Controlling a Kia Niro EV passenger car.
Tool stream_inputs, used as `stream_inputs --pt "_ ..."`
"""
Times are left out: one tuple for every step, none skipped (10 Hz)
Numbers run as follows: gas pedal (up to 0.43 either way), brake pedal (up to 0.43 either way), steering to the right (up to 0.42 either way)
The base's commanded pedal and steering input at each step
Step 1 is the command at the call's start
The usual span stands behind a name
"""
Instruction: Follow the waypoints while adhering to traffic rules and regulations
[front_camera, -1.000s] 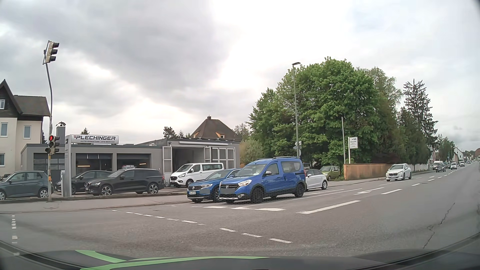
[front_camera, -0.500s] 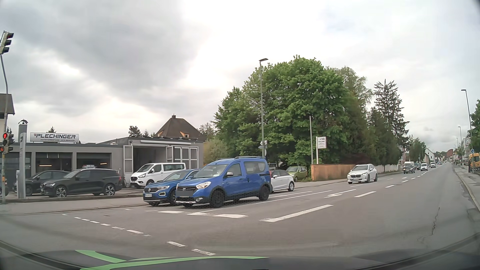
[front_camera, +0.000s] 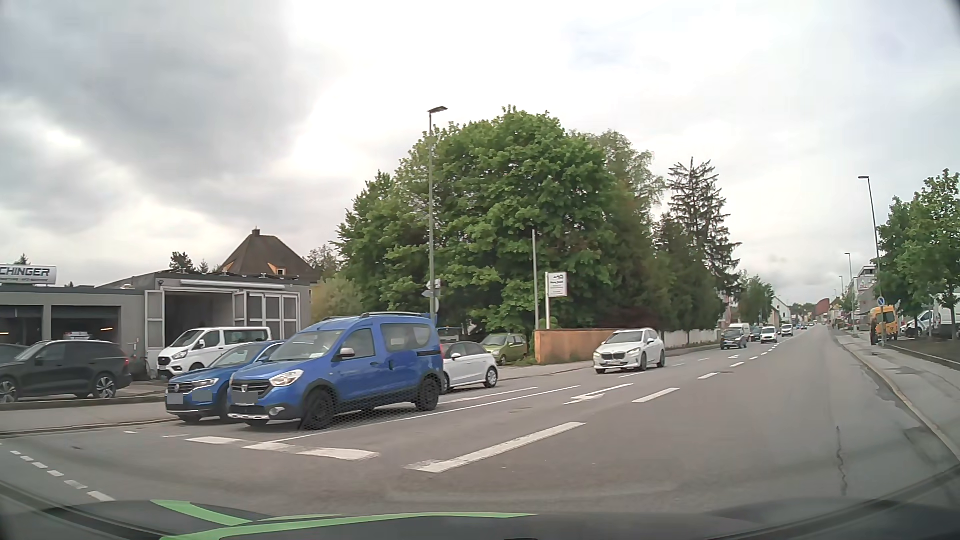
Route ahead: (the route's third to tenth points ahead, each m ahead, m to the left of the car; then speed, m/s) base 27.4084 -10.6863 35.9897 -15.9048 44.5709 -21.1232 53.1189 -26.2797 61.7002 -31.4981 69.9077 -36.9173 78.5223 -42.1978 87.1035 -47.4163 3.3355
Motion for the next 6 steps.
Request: stream_inputs --pt "0.319 0.000 0.430" --pt "0.331 0.000 0.429" --pt "0.331 0.000 0.427" --pt "0.331 0.000 0.421" --pt "0.339 0.000 0.407" --pt "0.350 0.000 0.384"
